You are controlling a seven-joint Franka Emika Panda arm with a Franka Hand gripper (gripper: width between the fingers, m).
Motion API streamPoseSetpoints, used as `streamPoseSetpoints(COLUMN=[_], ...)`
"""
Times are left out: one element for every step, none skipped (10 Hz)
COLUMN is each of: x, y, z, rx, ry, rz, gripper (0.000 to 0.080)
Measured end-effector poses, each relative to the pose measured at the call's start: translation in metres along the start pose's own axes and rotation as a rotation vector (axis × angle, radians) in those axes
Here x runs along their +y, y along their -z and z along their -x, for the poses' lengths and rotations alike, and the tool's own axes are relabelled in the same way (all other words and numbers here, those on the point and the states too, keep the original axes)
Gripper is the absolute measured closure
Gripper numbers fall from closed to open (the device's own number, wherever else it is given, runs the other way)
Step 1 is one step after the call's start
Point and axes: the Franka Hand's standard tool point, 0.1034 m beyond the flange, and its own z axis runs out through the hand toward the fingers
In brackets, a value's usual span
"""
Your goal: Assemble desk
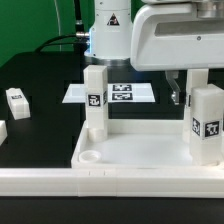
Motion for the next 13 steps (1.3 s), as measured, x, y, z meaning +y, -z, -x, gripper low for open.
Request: streamPoseSetpoints(x=[0.0009,0.0026,0.0026,0.0028,0.0030,0.0031,0.0032,0.0031,0.0033,0.0040,0.0048,0.0052,0.0052], y=[0.0002,0.0002,0.0000,-0.0002,-0.0002,-0.0004,-0.0004,-0.0004,-0.0004,-0.0004,-0.0005,-0.0005,-0.0005], z=[-0.0004,-0.0008,-0.0007,-0.0007,-0.0007,-0.0007,-0.0007,-0.0007,-0.0007,-0.0010,-0.0012,-0.0013,-0.0012], rx=[0.001,0.001,0.000,0.000,0.000,0.000,0.000,0.000,0.000,0.000,0.000,0.000,-0.001], ry=[0.032,0.091,0.071,0.071,0.071,0.070,0.046,0.025,-0.045,-0.142,-0.254,-0.341,-0.467], rz=[0.000,0.001,0.001,0.001,0.001,0.001,0.001,0.000,0.000,-0.003,-0.004,-0.004,-0.006], gripper=[0.0151,0.0151,0.0251,0.0251,0.0453,0.0510,0.0510,0.0510,0.0510,0.0510,0.0510,0.0510,0.0510])
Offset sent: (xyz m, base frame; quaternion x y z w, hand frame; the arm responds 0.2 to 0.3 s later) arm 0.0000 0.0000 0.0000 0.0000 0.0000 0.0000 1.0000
